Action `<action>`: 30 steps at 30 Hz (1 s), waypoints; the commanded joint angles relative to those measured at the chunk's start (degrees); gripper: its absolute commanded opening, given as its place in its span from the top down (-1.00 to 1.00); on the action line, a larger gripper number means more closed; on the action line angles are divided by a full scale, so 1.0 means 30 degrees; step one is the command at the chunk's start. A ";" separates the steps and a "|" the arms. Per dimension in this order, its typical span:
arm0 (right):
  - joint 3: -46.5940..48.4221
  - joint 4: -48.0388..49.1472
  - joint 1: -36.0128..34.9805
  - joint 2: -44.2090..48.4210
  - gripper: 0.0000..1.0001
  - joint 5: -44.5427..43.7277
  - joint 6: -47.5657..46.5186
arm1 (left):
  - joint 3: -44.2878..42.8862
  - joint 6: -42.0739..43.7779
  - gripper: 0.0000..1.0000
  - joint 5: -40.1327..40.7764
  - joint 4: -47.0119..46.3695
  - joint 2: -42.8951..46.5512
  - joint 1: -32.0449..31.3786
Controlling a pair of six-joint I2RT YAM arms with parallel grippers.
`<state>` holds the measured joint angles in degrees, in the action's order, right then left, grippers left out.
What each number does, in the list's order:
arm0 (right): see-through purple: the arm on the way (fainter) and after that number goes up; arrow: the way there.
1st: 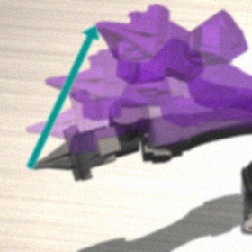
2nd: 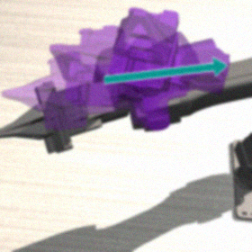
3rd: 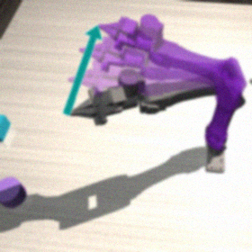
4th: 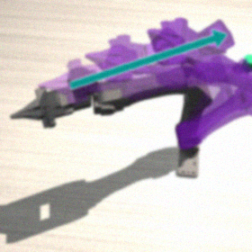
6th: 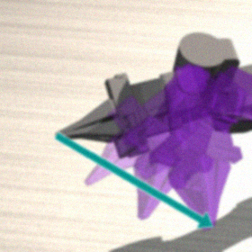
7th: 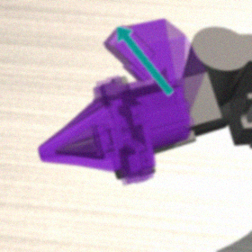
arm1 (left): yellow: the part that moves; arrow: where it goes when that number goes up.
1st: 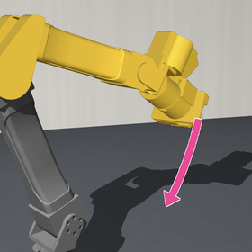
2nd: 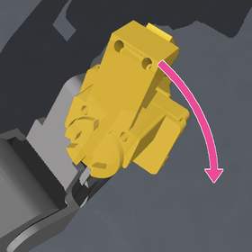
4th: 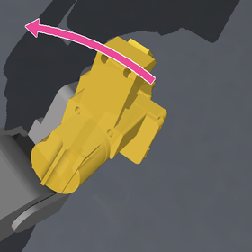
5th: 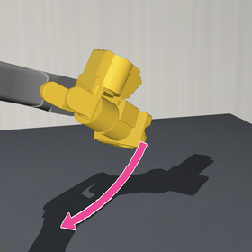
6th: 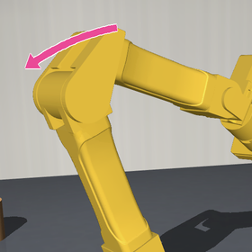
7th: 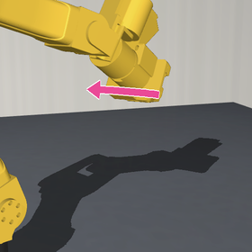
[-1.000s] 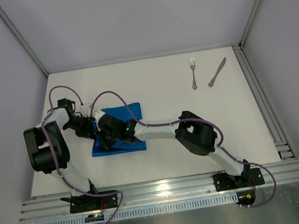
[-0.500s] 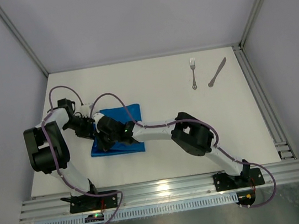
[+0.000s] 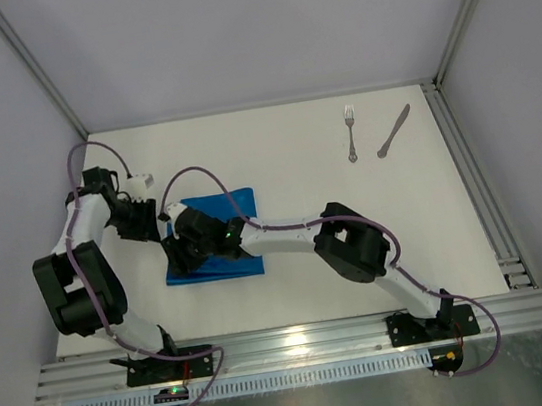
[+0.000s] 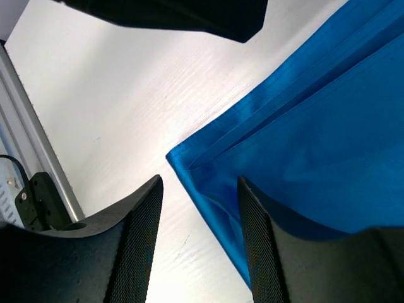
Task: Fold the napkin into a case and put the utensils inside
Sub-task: Fold the rectangle-folded napkin at the center of the board, then rotate the square-folded napkin at the center of the board.
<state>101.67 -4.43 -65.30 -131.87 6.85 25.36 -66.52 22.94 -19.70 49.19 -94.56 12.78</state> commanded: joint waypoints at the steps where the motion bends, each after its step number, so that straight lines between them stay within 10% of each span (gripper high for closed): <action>1: -0.0076 -0.0280 0.0317 0.3464 -0.10 -0.0408 -0.0313 | -0.0853 0.0147 0.08 -0.0930 0.1646 0.1753 0.0048; 11: -0.8310 -0.0457 0.6374 0.9299 -0.03 -0.0556 0.3757 | 0.1166 0.0821 -0.09 -0.0815 0.3234 0.2868 -0.1035; 30: -0.7140 0.3376 1.0047 0.2797 0.29 0.2668 0.7568 | 0.2193 0.1289 -0.11 -0.0112 0.3526 0.3279 -0.1124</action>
<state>79.29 1.45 -35.24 -122.32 14.59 44.95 -60.47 26.00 -20.25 59.22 -86.61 9.39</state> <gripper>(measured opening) 0.369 0.556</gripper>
